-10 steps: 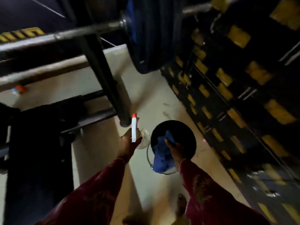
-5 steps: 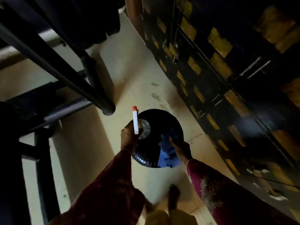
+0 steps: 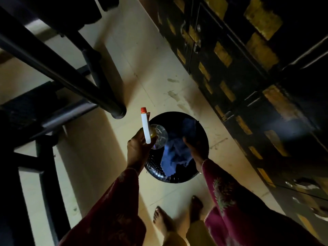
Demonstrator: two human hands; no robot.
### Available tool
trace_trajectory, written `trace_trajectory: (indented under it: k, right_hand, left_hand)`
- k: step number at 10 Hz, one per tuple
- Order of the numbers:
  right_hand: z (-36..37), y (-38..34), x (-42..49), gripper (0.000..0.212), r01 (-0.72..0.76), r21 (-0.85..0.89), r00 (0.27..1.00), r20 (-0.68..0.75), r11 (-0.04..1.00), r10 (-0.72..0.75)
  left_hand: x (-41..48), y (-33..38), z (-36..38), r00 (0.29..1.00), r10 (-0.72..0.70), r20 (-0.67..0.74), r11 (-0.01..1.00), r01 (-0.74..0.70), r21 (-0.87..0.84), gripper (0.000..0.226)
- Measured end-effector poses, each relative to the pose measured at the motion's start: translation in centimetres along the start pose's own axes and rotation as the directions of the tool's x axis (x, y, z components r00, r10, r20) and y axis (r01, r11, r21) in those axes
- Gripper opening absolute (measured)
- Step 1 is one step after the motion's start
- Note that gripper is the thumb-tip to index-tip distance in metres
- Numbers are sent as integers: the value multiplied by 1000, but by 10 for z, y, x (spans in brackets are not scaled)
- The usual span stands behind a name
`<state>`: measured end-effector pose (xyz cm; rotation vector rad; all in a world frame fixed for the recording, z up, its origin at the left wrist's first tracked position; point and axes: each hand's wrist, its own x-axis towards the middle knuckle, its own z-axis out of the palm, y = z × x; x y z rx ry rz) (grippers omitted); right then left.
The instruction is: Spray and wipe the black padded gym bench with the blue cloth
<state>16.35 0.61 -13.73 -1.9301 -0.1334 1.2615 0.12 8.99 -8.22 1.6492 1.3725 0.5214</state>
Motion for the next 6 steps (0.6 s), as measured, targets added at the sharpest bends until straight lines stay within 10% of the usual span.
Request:
trace_trajectory:
  k: [2, 6]
  right_hand:
    - [3, 44, 26, 50, 26, -216, 995, -87, 976, -46]
    - [-35, 23, -28, 49, -40, -8, 994, -101, 999, 39]
  left_hand:
    - [-4, -2, 2, 1000, -10, -17, 998, 9, -62, 40]
    - [-28, 9, -14, 980, -196, 27, 976, 198, -95, 38]
